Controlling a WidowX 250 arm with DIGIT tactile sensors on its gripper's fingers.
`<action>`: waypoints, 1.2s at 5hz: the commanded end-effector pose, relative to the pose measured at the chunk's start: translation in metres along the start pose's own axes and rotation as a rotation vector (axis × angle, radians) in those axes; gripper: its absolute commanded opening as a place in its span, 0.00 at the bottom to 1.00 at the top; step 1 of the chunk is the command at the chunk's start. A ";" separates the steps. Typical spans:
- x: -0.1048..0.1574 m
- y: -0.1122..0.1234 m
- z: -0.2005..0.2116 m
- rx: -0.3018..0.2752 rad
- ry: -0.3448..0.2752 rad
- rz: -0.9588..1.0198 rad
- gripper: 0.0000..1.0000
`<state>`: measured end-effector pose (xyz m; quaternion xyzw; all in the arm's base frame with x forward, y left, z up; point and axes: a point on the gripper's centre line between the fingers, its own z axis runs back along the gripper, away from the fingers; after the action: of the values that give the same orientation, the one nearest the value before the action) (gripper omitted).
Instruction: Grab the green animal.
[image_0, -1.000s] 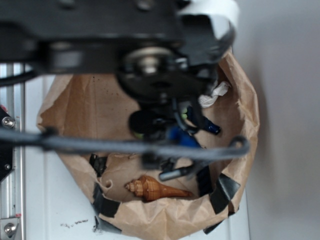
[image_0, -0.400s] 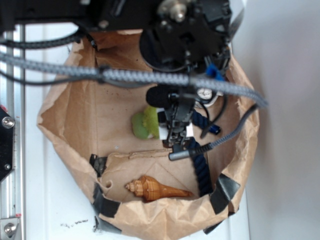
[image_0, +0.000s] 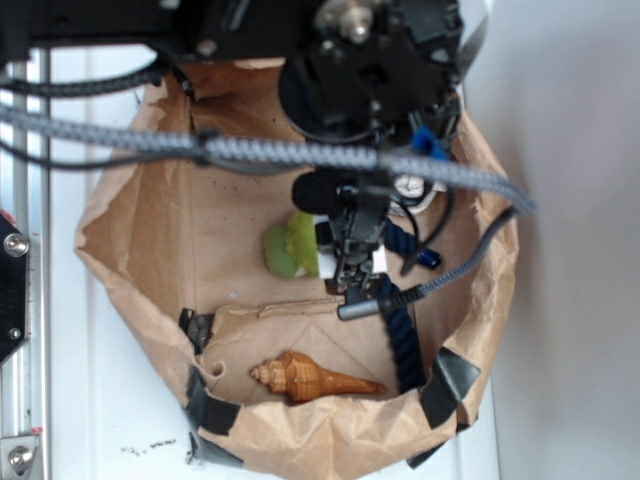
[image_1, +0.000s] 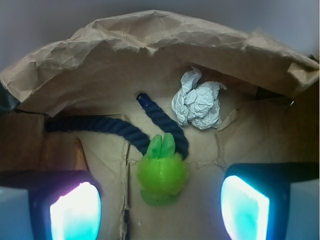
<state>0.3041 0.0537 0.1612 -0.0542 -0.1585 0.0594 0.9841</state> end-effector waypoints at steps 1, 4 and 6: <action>-0.015 0.011 -0.045 0.113 -0.100 -0.016 1.00; -0.023 0.005 -0.086 0.143 -0.115 -0.065 1.00; -0.032 -0.002 -0.065 0.039 -0.055 -0.088 1.00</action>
<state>0.2825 0.0378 0.0705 -0.0368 -0.1498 0.0214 0.9878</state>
